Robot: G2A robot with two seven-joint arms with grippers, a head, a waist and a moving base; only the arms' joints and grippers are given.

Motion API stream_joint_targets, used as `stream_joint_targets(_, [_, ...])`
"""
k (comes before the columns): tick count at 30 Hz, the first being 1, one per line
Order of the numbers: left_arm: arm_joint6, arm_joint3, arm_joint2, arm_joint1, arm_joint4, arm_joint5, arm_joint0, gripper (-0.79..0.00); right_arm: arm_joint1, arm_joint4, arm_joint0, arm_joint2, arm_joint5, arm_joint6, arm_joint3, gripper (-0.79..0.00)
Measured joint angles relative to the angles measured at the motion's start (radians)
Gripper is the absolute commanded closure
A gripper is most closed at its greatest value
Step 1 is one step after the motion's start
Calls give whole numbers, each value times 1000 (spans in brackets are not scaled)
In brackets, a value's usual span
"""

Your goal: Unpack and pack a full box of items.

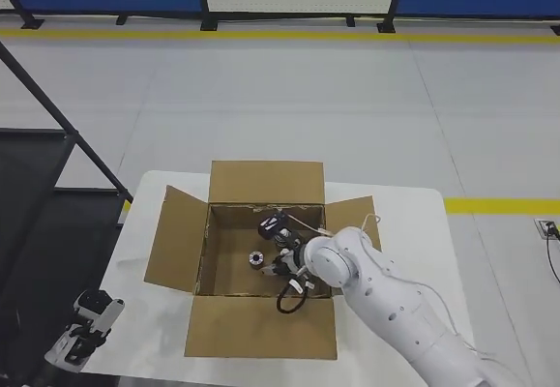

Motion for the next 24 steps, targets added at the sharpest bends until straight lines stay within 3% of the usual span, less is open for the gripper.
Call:
stream_joint_targets(6, [0, 0, 0, 0, 0, 0, 0, -785, -3, -32, -9, 2, 36, -16, 11, 0])
stream_joint_targets(11, [0, 0, 0, 0, 0, 0, 0, -785, 13, -64, -51, 40, 35, -49, -71, 0])
stream_joint_targets(17, [0, 0, 0, 0, 0, 0, 0, -785, 67, -195, -192, 155, 61, -79, -356, 0])
stream_joint_targets(24, [0, 0, 0, 0, 0, 0, 0, -785, 136, -431, -485, 412, 179, -159, -851, 0])
